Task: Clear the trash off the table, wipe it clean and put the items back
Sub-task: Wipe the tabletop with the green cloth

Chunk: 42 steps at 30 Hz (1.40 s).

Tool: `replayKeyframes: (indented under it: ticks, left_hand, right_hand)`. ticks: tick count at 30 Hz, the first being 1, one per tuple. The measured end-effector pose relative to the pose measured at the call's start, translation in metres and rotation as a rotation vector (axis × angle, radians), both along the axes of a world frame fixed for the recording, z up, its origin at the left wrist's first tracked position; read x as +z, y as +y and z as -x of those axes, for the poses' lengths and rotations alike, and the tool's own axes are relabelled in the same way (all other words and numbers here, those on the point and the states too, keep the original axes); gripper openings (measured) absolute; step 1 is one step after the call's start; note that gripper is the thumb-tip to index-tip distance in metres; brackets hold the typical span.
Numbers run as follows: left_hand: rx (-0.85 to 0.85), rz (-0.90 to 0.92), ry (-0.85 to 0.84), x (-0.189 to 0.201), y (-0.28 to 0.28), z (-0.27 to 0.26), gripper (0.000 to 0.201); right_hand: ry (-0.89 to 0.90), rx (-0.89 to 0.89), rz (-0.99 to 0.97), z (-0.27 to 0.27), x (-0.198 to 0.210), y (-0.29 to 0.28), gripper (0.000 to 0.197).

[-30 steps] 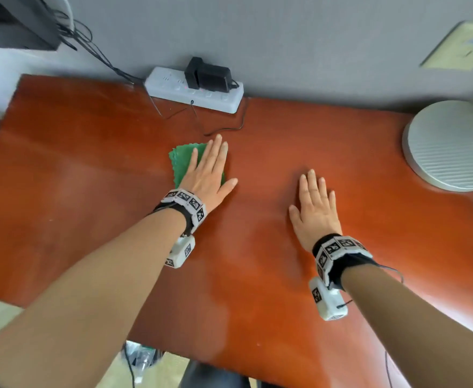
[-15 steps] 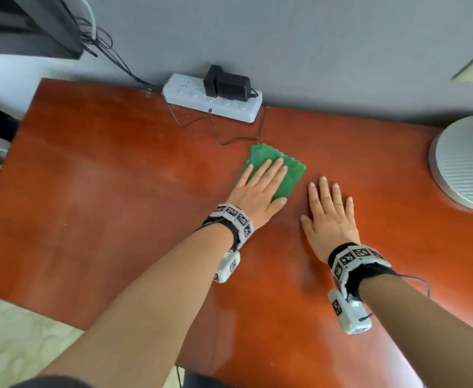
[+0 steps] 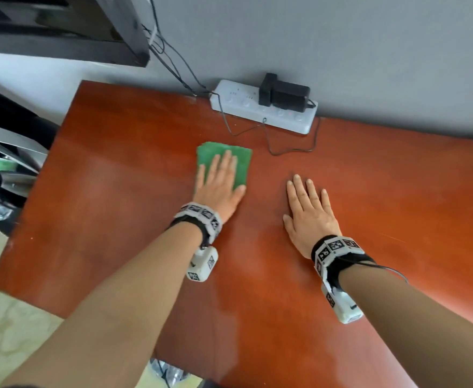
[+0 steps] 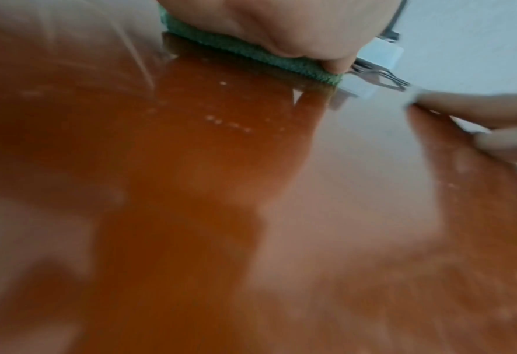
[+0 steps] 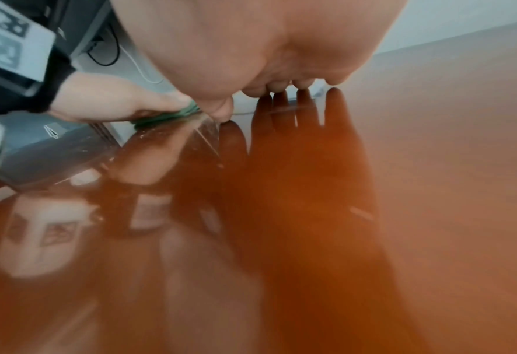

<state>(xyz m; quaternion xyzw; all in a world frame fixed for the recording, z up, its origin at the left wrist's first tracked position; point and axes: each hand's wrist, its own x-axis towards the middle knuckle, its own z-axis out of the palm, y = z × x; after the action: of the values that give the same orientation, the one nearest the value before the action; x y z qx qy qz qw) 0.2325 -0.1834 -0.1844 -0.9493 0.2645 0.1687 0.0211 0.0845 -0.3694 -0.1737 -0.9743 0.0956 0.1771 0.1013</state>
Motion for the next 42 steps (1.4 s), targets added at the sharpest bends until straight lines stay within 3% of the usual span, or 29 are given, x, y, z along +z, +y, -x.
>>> replayKeyframes:
  ticks: [3,7,13,19,22,24,27,30,38,42]
  left_hand:
    - [-0.186,0.029,-0.018,-0.003,-0.015,-0.017,0.068]
    - [-0.208,0.103,-0.051,-0.009,-0.024,-0.036,0.067]
    - [-0.1,0.149,-0.015,-0.008,-0.017,-0.065,0.068]
    - [0.229,0.135,-0.022,-0.009,0.058,-0.17,0.071]
    - [0.292,0.108,-0.028,-0.009,0.073,-0.19,0.071]
    - [0.185,0.089,-0.051,-0.007,0.063,-0.17,0.072]
    - [-0.17,0.089,-0.07,-0.008,0.049,-0.131,0.07]
    - [-0.236,0.09,-0.051,-0.005,0.05,-0.143,0.068]
    - [0.075,0.111,-0.009,-0.004,0.039,-0.223,0.069]
    - [0.266,0.103,0.01,-0.004,0.064,-0.244,0.071]
  right_hand:
    - [-0.025,0.003,0.0,-0.03,-0.002,0.027,0.071]
    - [0.0,-0.09,0.023,-0.058,-0.003,0.057,0.071]
    - [-0.004,-0.222,0.061,-0.069,-0.002,0.081,0.071]
    - [0.034,-0.177,0.059,-0.094,0.006,0.098,0.07]
    - [0.031,-0.168,0.056,-0.104,0.007,0.104,0.07]
    - [0.027,-0.168,0.057,-0.109,0.006,0.107,0.071]
    - [0.018,-0.173,0.06,-0.114,0.005,0.108,0.072]
    - [0.024,-0.165,0.04,-0.119,0.008,0.106,0.072]
    - [0.062,-0.188,0.018,-0.121,0.01,0.106,0.071]
    - [0.062,-0.167,0.025,-0.121,0.01,0.103,0.071]
